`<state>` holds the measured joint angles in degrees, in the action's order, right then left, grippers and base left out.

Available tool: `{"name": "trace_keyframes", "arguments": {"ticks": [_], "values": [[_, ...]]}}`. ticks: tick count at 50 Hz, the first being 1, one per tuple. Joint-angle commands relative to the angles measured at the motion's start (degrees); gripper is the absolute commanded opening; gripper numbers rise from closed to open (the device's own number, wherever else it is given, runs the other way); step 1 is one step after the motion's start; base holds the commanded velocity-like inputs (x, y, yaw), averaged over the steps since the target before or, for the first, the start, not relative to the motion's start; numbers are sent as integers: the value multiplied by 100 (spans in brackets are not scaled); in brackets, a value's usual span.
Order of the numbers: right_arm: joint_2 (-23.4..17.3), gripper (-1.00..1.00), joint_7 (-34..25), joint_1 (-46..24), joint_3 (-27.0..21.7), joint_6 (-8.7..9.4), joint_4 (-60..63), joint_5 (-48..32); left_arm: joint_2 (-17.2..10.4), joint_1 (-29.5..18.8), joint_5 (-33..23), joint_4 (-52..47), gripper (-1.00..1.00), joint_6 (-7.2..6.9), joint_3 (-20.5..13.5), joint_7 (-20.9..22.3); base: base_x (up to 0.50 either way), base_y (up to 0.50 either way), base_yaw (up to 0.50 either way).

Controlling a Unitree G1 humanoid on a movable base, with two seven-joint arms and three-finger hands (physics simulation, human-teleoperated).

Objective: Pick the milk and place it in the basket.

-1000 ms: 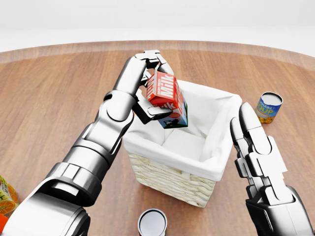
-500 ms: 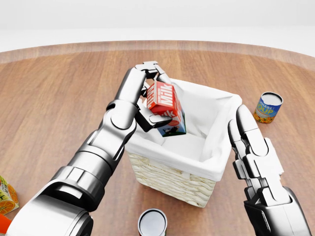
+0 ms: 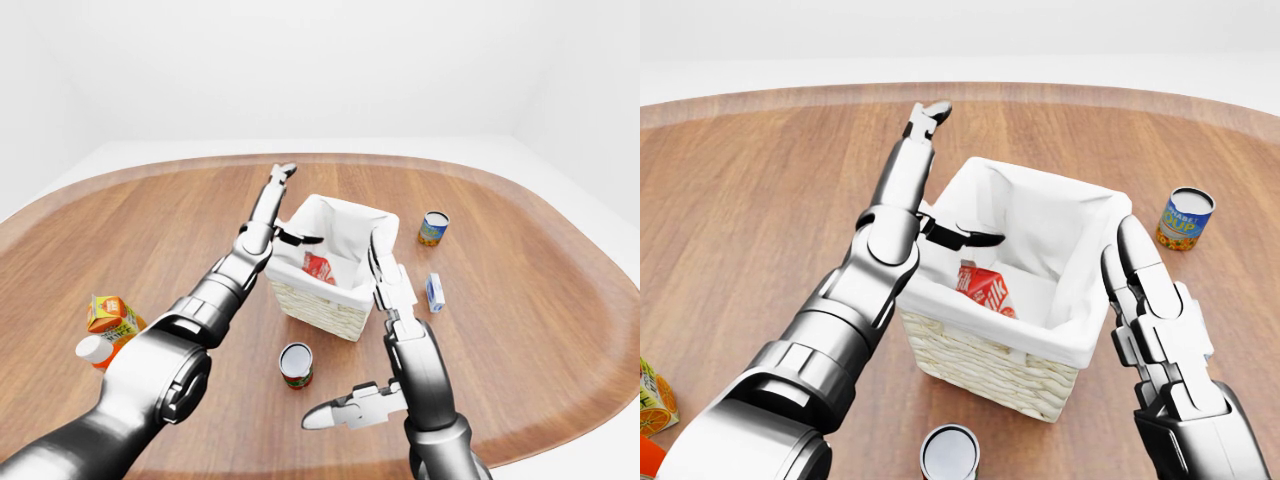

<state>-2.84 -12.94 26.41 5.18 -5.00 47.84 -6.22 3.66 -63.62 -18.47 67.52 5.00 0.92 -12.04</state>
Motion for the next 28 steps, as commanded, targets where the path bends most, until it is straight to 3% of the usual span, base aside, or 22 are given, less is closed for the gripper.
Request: {"name": "trace_keyframes", "arguments": {"ticks": [1,14,28], "values": [[-3,100,-6,1,-5,0,-3,12,32,30,1,-124,100,0,-60,-86,0,0,0],[5,100,-21,10,-8,0,37,17,18,126,221,-474,100,0,-89,29,0,0,0],[15,100,-47,-12,-67,0,64,75,39,1075,727,-2535,100,0,12,459,0,0,0]]}}
